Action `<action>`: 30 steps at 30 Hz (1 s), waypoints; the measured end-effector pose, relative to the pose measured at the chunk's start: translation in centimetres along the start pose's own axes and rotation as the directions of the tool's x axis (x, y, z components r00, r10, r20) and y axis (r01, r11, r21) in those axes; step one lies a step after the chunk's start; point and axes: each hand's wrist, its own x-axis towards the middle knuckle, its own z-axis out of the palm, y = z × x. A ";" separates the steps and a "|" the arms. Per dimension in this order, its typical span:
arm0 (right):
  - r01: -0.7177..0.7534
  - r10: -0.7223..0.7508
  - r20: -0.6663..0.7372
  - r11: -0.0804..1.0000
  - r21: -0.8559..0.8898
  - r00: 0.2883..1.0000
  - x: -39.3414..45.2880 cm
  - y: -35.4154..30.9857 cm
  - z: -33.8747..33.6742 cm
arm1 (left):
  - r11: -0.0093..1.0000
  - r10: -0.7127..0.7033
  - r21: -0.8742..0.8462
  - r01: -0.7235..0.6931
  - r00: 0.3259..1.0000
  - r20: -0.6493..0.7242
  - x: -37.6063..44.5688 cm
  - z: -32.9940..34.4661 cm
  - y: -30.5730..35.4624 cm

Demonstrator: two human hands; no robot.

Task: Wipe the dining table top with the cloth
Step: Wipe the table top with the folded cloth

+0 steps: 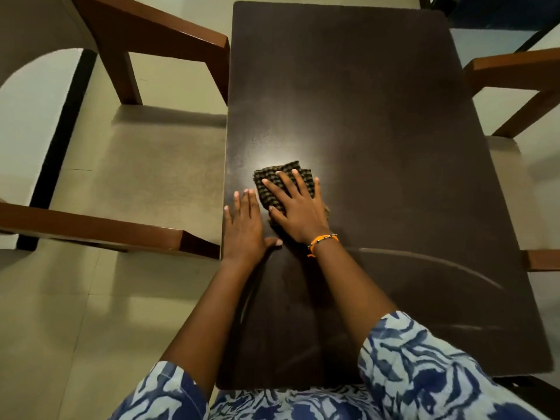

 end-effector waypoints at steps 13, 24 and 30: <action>-0.603 0.614 -0.069 0.787 0.132 0.786 -11.3 22.0 -4.5 | 0.952 0.256 0.146 -0.267 0.962 0.092 0.7 3.3 13.4; -0.311 0.316 -0.067 0.947 0.084 0.946 -7.4 13.1 -2.3 | 0.964 0.188 0.187 -0.188 0.982 0.020 -0.2 5.1 14.1; -0.006 0.006 0.002 1.000 0.030 1.000 -7.3 14.7 -2.3 | 0.986 0.086 0.148 -0.080 0.996 -0.038 -1.1 6.6 16.8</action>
